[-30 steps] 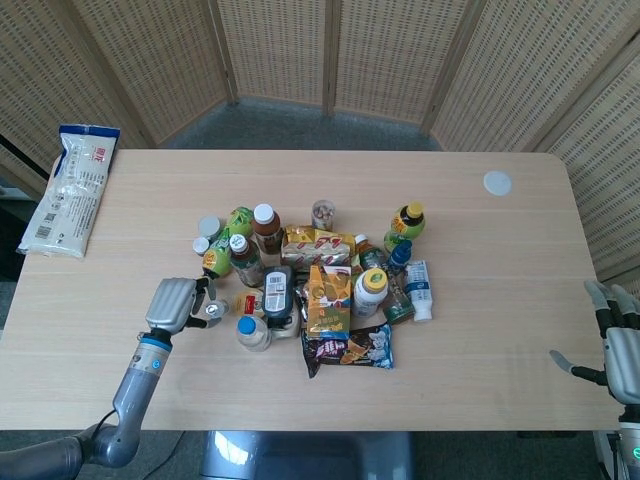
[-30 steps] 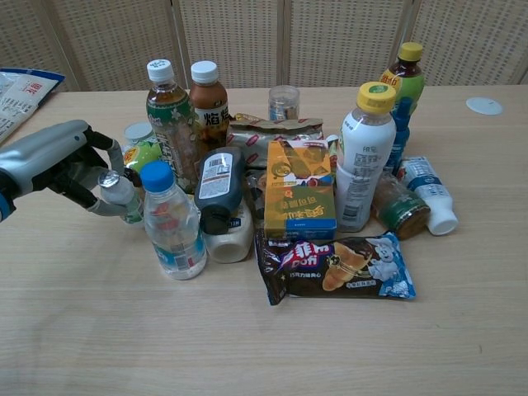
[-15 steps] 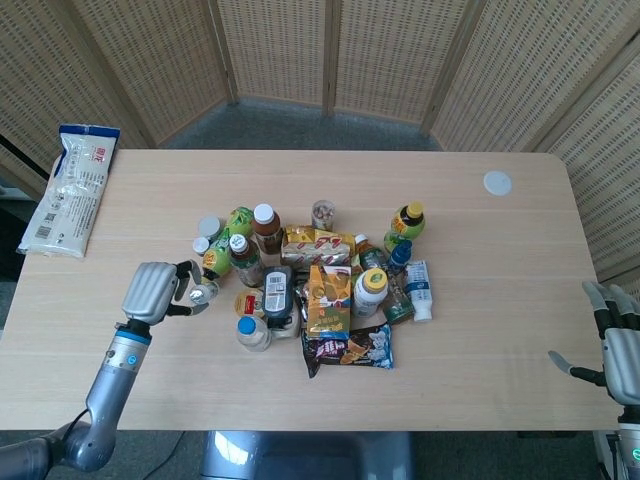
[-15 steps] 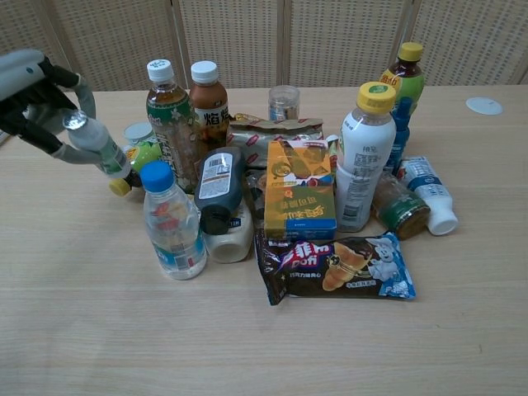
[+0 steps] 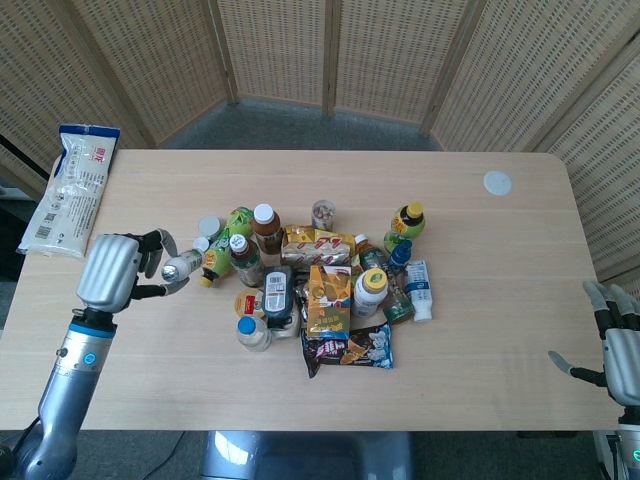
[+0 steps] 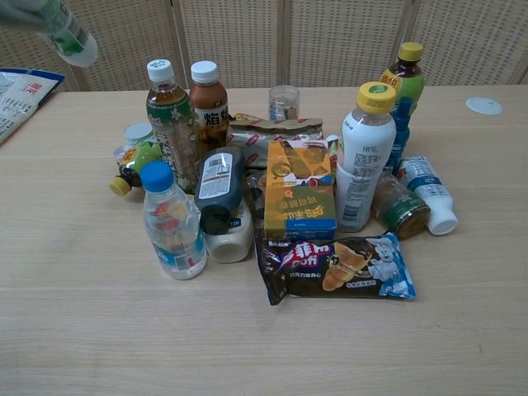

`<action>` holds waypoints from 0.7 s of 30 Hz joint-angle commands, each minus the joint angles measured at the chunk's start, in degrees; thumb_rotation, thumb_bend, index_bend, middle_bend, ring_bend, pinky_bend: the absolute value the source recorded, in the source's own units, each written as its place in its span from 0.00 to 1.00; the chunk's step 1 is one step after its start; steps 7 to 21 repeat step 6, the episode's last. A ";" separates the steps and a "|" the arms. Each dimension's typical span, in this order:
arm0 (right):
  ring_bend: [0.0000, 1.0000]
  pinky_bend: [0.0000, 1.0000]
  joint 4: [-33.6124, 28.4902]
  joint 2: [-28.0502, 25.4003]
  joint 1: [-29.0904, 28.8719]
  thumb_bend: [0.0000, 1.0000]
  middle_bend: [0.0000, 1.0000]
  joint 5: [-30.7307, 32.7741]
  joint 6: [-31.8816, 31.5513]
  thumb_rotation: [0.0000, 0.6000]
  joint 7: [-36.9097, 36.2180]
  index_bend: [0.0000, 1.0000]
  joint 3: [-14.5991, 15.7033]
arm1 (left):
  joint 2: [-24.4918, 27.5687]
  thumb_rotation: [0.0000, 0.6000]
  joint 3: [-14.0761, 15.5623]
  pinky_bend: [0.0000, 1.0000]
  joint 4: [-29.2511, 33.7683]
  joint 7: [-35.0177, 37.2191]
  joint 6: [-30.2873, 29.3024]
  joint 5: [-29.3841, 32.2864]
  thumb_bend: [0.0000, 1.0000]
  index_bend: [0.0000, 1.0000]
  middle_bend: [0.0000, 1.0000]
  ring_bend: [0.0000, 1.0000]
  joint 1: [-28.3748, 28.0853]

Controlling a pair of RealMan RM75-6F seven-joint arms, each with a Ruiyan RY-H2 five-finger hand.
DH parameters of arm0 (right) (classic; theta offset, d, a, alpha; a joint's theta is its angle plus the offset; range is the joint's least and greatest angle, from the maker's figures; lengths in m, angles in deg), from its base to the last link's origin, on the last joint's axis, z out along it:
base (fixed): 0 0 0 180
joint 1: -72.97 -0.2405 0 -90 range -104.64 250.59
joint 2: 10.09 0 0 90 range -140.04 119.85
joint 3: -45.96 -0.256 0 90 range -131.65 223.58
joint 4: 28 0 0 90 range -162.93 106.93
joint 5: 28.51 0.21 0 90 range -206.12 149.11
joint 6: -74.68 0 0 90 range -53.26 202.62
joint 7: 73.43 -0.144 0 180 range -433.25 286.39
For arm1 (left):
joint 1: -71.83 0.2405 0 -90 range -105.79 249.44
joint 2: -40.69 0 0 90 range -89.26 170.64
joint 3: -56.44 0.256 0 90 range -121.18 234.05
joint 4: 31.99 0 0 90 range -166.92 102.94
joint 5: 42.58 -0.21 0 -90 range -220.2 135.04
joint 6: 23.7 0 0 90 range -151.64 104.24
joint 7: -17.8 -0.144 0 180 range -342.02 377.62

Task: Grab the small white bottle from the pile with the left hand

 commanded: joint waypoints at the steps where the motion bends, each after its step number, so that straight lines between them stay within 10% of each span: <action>1: 0.00 0.00 0.04 0.02 -0.04 0.00 0.00 0.06 0.11 0.86 -0.01 0.00 0.00 | 0.68 1.00 -0.43 0.75 1.00 -1.27 -0.93 -0.13 0.00 0.78 0.90 0.81 -0.12; 21: 0.00 0.00 -0.09 -0.10 0.03 0.00 0.00 0.01 -0.05 0.86 -0.25 0.00 -0.03 | 0.20 1.00 -0.13 0.74 1.60 -2.48 -1.44 0.00 0.00 0.78 0.91 0.80 -0.55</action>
